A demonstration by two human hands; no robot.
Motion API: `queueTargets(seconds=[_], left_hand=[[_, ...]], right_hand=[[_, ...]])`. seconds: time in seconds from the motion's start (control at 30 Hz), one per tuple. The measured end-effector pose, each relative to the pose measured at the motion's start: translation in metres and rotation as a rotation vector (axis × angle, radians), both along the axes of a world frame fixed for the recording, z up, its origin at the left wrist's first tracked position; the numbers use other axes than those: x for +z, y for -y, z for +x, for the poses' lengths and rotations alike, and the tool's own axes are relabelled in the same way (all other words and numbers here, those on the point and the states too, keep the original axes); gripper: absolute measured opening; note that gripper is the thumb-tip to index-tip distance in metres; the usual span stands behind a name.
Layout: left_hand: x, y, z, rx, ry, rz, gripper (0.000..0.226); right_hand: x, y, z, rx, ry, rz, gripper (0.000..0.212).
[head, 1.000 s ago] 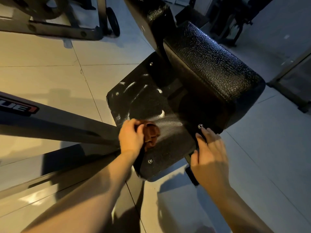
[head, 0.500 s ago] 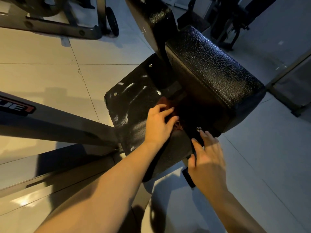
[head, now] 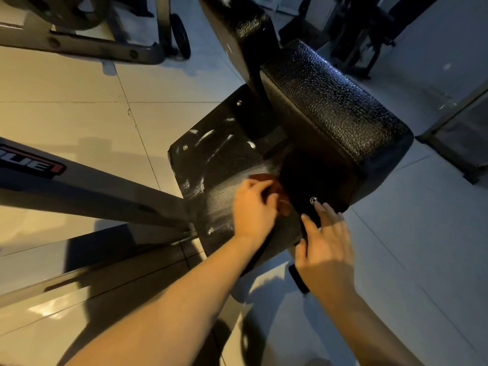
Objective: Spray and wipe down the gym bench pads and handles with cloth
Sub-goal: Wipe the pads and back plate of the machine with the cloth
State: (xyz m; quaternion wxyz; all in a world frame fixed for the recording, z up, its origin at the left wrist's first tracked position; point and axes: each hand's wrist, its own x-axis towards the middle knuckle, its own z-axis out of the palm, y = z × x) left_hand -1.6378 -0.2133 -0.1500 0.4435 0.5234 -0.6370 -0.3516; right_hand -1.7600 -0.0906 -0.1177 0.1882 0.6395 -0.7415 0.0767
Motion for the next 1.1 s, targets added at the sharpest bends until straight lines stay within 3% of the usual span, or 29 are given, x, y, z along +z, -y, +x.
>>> queueTargets(seconds=[0.1, 0.17, 0.33, 0.47, 0.67, 0.77, 0.87, 1.0, 1.1], left_hand=[[0.003, 0.0, 0.001, -0.17, 0.086, -0.155, 0.035], [-0.023, 0.002, 0.026, -0.128, 0.121, -0.163, 0.033], [-0.102, -0.029, 0.096, 0.191, 0.092, 0.151, 0.027], [-0.094, -0.04, 0.092, 0.239, 0.09, 0.304, 0.029], [-0.022, -0.051, 0.021, -0.125, 0.018, 0.007, 0.029], [-0.02, -0.032, 0.027, -0.171, 0.067, -0.08, 0.028], [-0.061, -0.019, 0.06, -0.003, 0.136, -0.02, 0.028], [-0.093, -0.019, 0.085, 0.308, 0.126, 0.308, 0.028], [-0.06, -0.024, 0.053, 0.237, 0.077, 0.248, 0.03]], right_hand=[[0.002, 0.001, -0.004, 0.001, -0.006, 0.009, 0.05], [0.003, 0.0, -0.005, -0.006, -0.013, -0.006, 0.049], [-0.003, -0.003, -0.003, 0.033, 0.029, -0.052, 0.05], [-0.004, -0.002, 0.0, 0.005, 0.019, -0.007, 0.049], [-0.003, 0.001, -0.002, -0.036, -0.02, 0.041, 0.046], [-0.005, 0.002, -0.007, -0.011, -0.022, 0.014, 0.042], [-0.005, 0.001, -0.005, -0.008, -0.001, -0.023, 0.045], [-0.006, -0.001, -0.003, -0.012, -0.004, -0.047, 0.048], [-0.006, 0.002, 0.0, -0.026, -0.002, -0.03, 0.049]])
